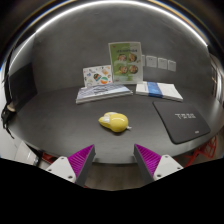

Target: Arrange mouse

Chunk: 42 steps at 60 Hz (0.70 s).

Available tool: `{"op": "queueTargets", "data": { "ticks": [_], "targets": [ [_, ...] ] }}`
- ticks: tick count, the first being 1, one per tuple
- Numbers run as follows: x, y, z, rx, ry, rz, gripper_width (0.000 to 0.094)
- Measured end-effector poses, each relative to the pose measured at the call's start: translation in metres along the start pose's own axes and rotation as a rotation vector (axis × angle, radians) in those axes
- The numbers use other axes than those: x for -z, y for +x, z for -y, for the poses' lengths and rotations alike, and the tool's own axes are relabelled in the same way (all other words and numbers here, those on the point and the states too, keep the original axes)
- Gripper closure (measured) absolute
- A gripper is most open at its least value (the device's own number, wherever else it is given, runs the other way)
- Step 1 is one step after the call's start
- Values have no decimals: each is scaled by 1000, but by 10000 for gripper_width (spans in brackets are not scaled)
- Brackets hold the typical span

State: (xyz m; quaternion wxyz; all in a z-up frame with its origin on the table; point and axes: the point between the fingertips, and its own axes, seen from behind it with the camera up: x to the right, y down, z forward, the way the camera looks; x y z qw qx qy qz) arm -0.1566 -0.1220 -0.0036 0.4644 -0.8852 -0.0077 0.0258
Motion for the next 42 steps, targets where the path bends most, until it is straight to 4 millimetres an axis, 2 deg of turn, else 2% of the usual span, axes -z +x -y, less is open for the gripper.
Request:
{"op": "queueTargets", "data": {
  "ticks": [7, 20, 27, 28, 32, 33, 38, 41, 42],
  "targets": [
    [-32, 16, 5, 89, -4, 48, 114],
    [-84, 12, 41, 144, 8, 135, 116],
    [-107, 8, 57, 159, -3, 160, 151],
    [-105, 8, 61, 157, -17, 161, 136],
    [-115, 10, 68, 149, -27, 151, 288],
    [-117, 10, 69, 143, -27, 144, 355],
    [-123, 9, 72, 158, -20, 125, 396],
    [-123, 9, 70, 171, -32, 122, 456],
    [-123, 9, 70, 167, -37, 120, 430]
  ]
}}
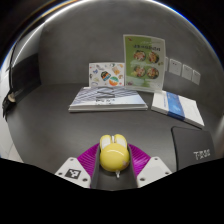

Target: Arrange mouse

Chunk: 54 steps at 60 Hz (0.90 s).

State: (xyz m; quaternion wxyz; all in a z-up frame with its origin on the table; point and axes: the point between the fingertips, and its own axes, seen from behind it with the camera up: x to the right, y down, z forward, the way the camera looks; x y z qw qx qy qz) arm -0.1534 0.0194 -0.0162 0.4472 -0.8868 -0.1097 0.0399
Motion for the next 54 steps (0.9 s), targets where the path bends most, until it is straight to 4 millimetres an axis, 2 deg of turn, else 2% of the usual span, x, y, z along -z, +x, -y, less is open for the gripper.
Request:
{"op": "queueTargets", "data": {
  "ticks": [2, 7, 10, 13, 16, 18, 21, 23, 26, 29, 31, 33, 36, 38, 42, 45, 50, 54],
  "targets": [
    [0, 1, 0, -12, -6, -7, 504],
    [0, 0, 1, -24, -8, -41, 541],
    [7, -13, 7, -58, -10, -13, 549],
    [26, -21, 33, -90, 43, 12, 548],
    [51, -13, 70, -78, 127, -12, 551],
    [74, 1, 92, -57, 188, -49, 551],
    [103, 35, 124, -33, 267, -117, 552],
    [123, 65, 141, -40, 319, -178, 553],
    [144, 118, 154, -37, 353, -273, 553],
    [156, 174, 147, -48, 348, -349, 554],
    [162, 202, 131, -76, 327, -384, 554],
    [155, 228, 108, -103, 292, -397, 554],
    [145, 256, 70, -141, 228, -389, 554],
    [130, 273, 46, -164, 193, -375, 554],
    [100, 300, 0, -218, 112, -333, 555],
    [83, 306, -21, -231, 71, -289, 554],
    [62, 306, -45, -198, 37, -222, 545],
    [58, 309, -41, -135, 62, -197, 550]
  ]
}}
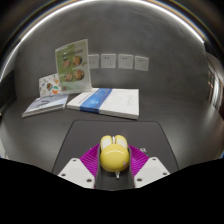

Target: Arrange mouse

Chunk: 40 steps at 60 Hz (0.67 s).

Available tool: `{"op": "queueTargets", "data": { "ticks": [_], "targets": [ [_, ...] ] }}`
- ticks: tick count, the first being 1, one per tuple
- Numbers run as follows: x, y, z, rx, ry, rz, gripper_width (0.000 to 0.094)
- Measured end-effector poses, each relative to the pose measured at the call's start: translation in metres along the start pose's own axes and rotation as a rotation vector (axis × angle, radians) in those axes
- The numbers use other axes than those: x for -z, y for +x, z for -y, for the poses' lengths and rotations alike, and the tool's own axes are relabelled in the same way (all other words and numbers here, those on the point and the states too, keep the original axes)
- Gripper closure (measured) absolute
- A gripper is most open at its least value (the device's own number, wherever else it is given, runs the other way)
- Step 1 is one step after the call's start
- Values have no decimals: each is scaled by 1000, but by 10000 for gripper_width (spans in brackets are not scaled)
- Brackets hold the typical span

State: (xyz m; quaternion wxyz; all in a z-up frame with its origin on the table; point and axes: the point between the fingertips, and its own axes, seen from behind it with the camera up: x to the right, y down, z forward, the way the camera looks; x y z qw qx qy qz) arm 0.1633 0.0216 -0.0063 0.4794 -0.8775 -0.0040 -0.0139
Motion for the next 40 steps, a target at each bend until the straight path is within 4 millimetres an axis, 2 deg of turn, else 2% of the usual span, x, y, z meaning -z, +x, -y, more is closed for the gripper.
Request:
{"op": "queueTargets", "data": {
  "ticks": [3, 9, 10, 11, 16, 18, 23, 31, 40],
  "targets": [
    [1, -3, 0, 19, -4, 26, 527],
    [0, -2, -1, 55, -20, 53, 395],
    [1, -2, -1, 59, -23, 57, 327],
    [2, -2, -1, 61, -27, 62, 311],
    [17, -8, -5, 62, -42, 122, 73],
    [29, -9, -8, 60, -35, 146, 112],
    [58, 0, -16, 58, -34, 173, 98],
    [111, 42, -38, 25, -12, 124, 95],
    [153, 90, -71, -88, -9, 47, 103]
  ]
}}
